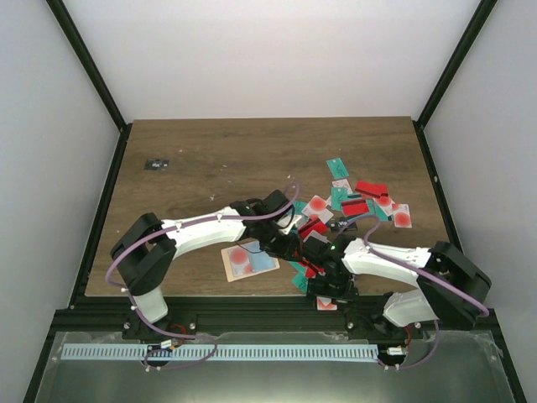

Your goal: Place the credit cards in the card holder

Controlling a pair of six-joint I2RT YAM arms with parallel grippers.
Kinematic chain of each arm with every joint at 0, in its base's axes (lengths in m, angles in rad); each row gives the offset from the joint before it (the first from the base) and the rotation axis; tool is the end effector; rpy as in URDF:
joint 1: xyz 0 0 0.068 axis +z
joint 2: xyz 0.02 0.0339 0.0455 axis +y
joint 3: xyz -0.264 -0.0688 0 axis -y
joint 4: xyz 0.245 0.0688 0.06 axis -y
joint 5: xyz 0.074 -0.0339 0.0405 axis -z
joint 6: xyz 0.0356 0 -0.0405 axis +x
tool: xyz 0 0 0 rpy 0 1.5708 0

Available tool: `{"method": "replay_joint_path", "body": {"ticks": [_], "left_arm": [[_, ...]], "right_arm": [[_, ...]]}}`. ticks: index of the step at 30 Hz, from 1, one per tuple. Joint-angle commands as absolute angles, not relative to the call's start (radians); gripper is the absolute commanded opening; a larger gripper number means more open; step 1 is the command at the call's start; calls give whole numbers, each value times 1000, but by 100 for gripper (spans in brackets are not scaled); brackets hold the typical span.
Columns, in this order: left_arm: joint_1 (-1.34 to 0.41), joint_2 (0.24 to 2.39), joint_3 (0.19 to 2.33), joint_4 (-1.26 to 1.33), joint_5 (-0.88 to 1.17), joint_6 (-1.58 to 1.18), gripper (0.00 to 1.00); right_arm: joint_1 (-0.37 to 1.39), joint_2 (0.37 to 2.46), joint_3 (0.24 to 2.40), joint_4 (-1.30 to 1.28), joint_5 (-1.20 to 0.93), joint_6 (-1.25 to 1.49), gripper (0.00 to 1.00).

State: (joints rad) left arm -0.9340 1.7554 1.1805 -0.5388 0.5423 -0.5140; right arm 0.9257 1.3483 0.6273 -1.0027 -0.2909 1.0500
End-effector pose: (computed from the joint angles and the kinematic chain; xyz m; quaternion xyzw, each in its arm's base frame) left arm 0.1950 -0.2946 0.1964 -0.2550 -0.9051 0.3400 0.0093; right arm 0.0934 0.1411 0.1475 -0.0723 -0.9840 -0.0165 0.1622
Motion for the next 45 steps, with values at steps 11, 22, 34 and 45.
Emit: {"method": "replay_joint_path", "body": {"ticks": [11, 22, 34, 45], "left_arm": [[-933, 1720, 1162, -535, 533, -518, 30], [-933, 1705, 1150, -537, 525, -523, 30], [-934, 1701, 1146, -535, 525, -525, 30], [-933, 1697, 1139, -530, 523, -524, 30]], "right_arm": [[937, 1407, 626, -917, -218, 1077, 91], [937, 1413, 618, -862, -168, 1086, 86], [938, 1407, 606, -831, -172, 1084, 76], [939, 1410, 631, -846, -174, 1064, 56]]}}
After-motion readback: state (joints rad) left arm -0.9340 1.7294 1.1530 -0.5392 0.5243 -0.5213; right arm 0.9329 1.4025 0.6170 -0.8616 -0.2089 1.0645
